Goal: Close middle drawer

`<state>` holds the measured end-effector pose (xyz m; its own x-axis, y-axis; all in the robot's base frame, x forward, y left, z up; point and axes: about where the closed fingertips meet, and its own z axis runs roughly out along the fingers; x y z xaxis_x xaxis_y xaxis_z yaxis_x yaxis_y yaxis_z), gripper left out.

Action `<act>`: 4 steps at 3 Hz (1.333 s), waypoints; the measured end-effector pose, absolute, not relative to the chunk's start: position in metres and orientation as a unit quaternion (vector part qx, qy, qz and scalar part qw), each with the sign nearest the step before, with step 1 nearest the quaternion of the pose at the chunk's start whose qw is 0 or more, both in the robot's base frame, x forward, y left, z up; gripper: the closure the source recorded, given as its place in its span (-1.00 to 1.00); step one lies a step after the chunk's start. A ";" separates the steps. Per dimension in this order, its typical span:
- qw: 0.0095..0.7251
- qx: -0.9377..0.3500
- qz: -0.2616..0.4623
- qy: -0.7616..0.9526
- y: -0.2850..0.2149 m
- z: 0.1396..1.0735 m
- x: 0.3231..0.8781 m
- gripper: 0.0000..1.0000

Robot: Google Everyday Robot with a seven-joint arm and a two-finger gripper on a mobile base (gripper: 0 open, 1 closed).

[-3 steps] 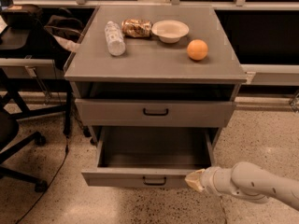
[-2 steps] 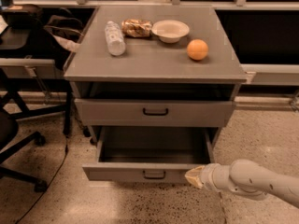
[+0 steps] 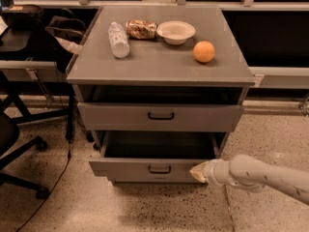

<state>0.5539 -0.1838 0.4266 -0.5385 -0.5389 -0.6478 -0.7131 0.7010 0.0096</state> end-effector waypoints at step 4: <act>0.362 -0.365 0.091 0.853 -0.170 0.471 0.646 0.68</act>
Offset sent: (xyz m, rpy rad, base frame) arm 0.0867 0.0041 0.0227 -0.0263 -0.0968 -0.0557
